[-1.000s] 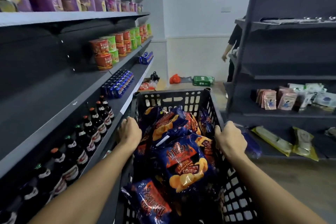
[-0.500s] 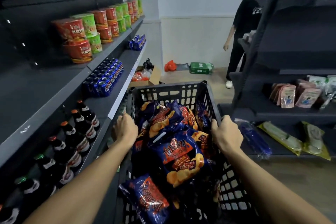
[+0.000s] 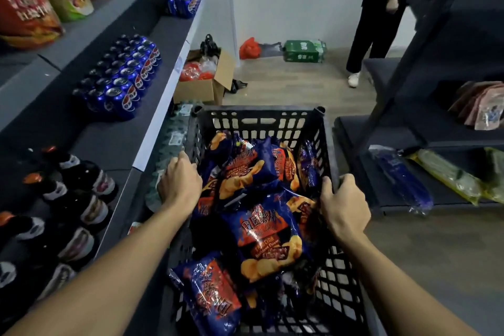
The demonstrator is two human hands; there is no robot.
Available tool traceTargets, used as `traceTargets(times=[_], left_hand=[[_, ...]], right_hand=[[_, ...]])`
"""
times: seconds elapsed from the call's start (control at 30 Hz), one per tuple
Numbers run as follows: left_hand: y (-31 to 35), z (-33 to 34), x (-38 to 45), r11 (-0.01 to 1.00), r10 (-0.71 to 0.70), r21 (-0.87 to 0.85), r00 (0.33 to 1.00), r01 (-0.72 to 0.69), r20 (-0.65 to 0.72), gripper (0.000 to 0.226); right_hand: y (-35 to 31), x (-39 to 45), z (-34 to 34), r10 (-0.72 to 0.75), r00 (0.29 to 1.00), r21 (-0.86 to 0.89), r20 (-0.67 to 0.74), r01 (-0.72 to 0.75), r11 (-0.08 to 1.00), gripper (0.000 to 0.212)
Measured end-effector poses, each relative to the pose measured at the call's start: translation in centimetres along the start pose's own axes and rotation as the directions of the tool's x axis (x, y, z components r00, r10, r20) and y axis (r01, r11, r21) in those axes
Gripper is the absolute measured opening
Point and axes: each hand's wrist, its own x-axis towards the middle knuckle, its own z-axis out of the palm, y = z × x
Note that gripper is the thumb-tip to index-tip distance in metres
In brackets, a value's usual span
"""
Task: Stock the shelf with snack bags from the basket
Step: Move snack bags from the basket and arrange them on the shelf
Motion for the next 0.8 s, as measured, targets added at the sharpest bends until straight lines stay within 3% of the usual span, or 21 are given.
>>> traceTargets(times=[0.43, 0.6, 0.8], left_hand=[[-4.4, 15.9, 4.9, 0.994, -0.087, 0.067, 0.993, 0.082, 0.075, 0.032], [-5.8, 19.9, 6.9, 0.994, -0.074, 0.092, 0.992, 0.064, 0.101, 0.028], [-6.7, 22.4, 9.4, 0.995, -0.080, 0.076, 0.989, 0.071, 0.123, 0.040]], right_hand=[[4.6, 5.6, 15.8, -0.011, 0.996, -0.053, 0.092, 0.016, 0.998, 0.032], [5.7, 6.4, 19.9, 0.004, 0.994, -0.069, 0.110, 0.004, 0.998, 0.032], [5.7, 7.3, 23.8, 0.018, 0.993, -0.079, 0.115, -0.009, 0.997, 0.032]])
